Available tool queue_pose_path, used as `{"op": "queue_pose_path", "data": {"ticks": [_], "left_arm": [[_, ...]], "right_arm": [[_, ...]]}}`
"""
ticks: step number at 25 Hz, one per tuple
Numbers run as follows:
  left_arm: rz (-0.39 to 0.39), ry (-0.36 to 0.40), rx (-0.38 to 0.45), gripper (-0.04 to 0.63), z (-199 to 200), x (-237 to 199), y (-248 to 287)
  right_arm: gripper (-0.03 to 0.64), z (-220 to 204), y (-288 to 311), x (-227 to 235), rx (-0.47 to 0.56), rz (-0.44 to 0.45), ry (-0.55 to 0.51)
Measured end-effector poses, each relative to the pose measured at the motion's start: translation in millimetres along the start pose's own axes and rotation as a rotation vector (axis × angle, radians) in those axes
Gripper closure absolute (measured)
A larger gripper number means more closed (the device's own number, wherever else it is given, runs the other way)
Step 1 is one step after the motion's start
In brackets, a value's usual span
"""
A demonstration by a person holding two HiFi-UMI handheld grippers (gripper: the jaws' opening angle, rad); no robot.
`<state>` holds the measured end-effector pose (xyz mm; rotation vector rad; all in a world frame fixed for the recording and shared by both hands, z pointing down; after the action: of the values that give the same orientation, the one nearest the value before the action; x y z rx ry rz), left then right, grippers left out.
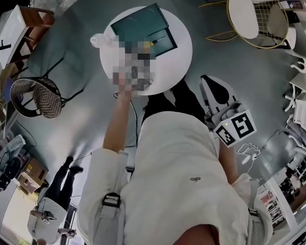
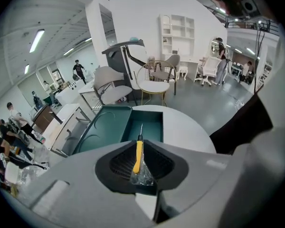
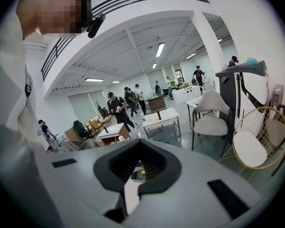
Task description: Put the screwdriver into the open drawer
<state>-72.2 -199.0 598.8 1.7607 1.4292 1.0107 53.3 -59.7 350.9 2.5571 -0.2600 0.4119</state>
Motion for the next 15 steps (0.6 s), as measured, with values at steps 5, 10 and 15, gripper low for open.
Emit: {"op": "queue_pose_path", "data": {"ticks": [5, 10, 15], "left_arm": [[0.029, -0.051, 0.012, 0.560, -9, 2, -17], [0.063, -0.073, 0.024, 0.577, -19, -4, -35], [0.077, -0.113, 0.045, 0.583, -30, -16, -52]], "right_arm": [[0.611, 3, 6, -10, 0.022, 0.027, -0.023], [0.611, 8, 16, -21, 0.032, 0.054, -0.043], [0.611, 15, 32, -33, 0.022, 0.068, -0.061]]}}
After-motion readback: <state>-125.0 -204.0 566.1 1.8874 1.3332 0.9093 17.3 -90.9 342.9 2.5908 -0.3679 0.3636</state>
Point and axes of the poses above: the fingertips, and each gripper's own axes: y forward along the fingers, x to its right, z out of its top, the point moved 4 cm from there along -y, backward along the fingers, and after that the axes turned 3 degrees about -x, right-handed, at the moved point
